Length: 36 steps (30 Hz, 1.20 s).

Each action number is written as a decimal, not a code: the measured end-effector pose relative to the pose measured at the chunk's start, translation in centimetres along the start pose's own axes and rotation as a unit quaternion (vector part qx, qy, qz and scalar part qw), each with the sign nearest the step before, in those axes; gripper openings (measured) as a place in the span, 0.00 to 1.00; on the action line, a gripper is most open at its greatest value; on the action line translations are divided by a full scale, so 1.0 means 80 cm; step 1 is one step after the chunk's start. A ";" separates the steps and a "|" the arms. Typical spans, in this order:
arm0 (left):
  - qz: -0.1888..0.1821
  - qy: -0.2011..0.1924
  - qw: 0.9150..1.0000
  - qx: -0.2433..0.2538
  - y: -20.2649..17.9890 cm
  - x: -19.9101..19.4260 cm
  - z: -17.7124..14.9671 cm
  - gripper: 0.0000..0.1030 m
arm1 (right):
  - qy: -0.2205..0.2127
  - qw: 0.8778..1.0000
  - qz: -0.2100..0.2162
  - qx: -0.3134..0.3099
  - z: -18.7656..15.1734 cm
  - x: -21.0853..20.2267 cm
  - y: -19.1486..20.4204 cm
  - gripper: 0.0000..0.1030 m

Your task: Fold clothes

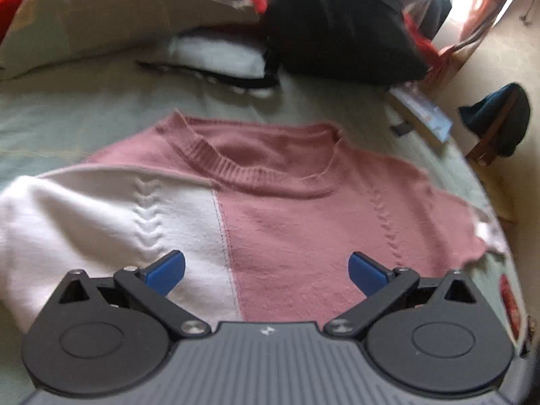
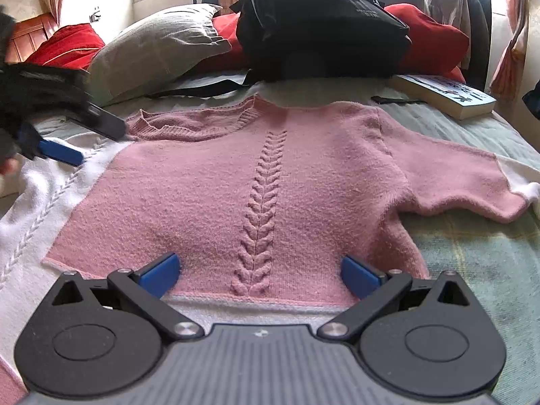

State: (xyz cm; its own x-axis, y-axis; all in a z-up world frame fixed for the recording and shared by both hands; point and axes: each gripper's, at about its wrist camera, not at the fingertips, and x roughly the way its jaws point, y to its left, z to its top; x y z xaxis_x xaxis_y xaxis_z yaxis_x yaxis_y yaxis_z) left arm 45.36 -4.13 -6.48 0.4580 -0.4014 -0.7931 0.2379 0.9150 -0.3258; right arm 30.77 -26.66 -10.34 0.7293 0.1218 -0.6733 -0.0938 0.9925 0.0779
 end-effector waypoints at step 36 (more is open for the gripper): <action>0.131 -0.072 0.984 0.100 -0.038 -0.181 -0.332 0.99 | 0.021 0.998 0.022 -0.048 -0.116 -0.132 0.016 1.00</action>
State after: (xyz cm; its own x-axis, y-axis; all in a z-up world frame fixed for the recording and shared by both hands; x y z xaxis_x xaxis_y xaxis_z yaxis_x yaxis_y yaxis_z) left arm 15.28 -0.08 -7.69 0.6393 -0.1677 -0.7505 0.2534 0.9674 -0.0004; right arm 16.69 -26.77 -9.98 0.6935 0.1626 -0.7019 -0.1915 0.9808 0.0379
